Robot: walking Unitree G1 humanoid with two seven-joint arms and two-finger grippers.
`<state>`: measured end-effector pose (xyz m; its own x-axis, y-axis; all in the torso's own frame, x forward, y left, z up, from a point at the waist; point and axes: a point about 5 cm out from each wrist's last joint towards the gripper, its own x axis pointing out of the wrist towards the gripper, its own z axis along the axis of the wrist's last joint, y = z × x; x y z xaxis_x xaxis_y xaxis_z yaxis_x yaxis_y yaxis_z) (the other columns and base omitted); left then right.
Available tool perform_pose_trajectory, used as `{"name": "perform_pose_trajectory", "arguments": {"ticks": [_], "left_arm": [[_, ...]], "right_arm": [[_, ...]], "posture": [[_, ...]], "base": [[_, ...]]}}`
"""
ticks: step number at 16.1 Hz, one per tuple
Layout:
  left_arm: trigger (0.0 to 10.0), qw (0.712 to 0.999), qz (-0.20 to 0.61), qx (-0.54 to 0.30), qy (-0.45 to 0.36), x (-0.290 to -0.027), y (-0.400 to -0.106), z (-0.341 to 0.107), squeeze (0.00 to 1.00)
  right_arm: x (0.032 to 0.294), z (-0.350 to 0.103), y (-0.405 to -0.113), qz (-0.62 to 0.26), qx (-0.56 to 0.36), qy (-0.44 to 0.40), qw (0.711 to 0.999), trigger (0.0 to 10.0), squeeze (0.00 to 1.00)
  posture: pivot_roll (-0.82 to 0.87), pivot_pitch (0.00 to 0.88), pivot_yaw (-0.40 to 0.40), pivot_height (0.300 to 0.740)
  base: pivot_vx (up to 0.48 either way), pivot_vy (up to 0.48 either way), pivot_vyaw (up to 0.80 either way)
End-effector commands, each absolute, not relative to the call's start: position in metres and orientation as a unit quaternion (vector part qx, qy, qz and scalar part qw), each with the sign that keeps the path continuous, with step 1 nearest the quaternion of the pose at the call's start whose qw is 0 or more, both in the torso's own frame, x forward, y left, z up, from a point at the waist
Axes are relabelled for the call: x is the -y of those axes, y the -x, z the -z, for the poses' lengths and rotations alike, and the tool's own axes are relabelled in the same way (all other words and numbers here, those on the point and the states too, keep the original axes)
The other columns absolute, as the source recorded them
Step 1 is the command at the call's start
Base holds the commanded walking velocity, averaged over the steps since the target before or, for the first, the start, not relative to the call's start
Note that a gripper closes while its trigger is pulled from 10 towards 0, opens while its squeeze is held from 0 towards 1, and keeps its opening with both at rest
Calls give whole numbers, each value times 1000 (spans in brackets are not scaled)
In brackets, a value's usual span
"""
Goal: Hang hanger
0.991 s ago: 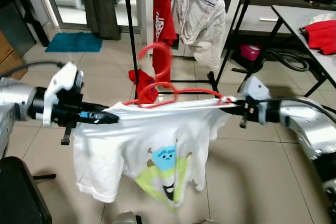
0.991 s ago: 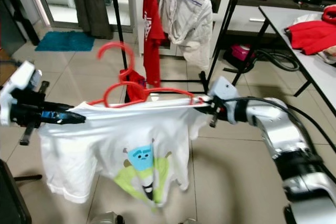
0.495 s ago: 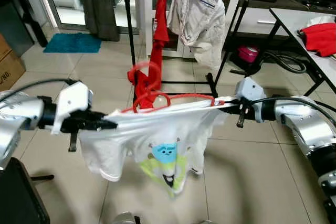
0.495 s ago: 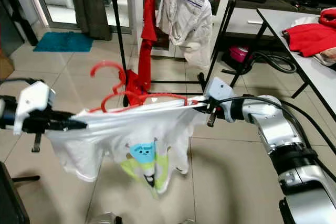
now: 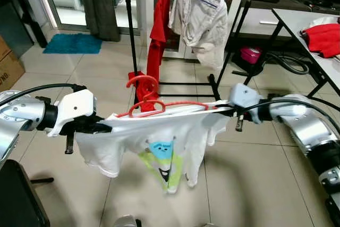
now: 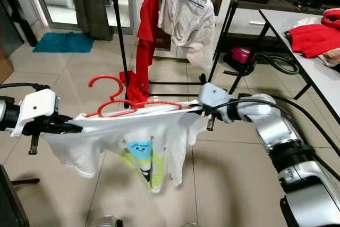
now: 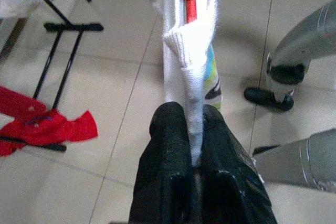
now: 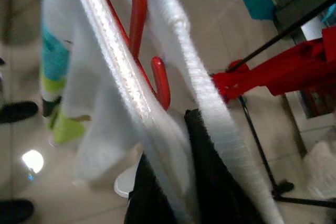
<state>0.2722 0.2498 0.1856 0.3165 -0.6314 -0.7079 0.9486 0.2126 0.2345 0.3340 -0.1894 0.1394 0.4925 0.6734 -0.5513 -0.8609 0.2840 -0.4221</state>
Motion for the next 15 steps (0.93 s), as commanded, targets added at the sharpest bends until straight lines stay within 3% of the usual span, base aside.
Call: {"name": "perform_pose_trajectory", "arguments": {"ticks": [1, 5, 11, 12, 13, 14, 15], "left_arm": [[0, 736, 430, -380, -361, -306, -261, -183, 0], [0, 700, 435, -415, -386, -294, -266, -174, 0], [0, 679, 415, -460, -394, -290, -266, -162, 0], [0, 683, 408, -454, -402, -285, -270, -158, 0], [0, 726, 382, -402, -407, -275, -287, -159, 0], [0, 744, 370, -379, -407, -272, -293, -160, 0], [0, 763, 360, -351, -406, -266, -302, -163, 0]], "right_arm": [[277, -142, -330, -331, -238, 385, 828, 0, 0], [282, -135, -333, -303, -276, 479, 776, 0, 0], [276, -139, -337, -282, -266, 525, 758, 0, 0], [271, -140, -337, -287, -257, 534, 753, 0, 0], [255, -141, -334, -310, -232, 481, 786, 0, 0], [249, -141, -333, -319, -224, 461, 797, 0, 0], [241, -141, -327, -330, -215, 418, 818, 4941, 0]], "posture": [[-28, 0, -42, 740], [-35, 0, -34, 740], [-42, 0, -27, 740], [-43, 0, -26, 740], [-41, 0, -31, 740], [-41, 0, -31, 740], [-41, 0, -31, 740]], "base": [[0, 0, 0], [0, 0, 0], [0, 0, 0], [0, 0, 0], [0, 0, 0], [0, 0, 0], [0, 0, 0]]}}
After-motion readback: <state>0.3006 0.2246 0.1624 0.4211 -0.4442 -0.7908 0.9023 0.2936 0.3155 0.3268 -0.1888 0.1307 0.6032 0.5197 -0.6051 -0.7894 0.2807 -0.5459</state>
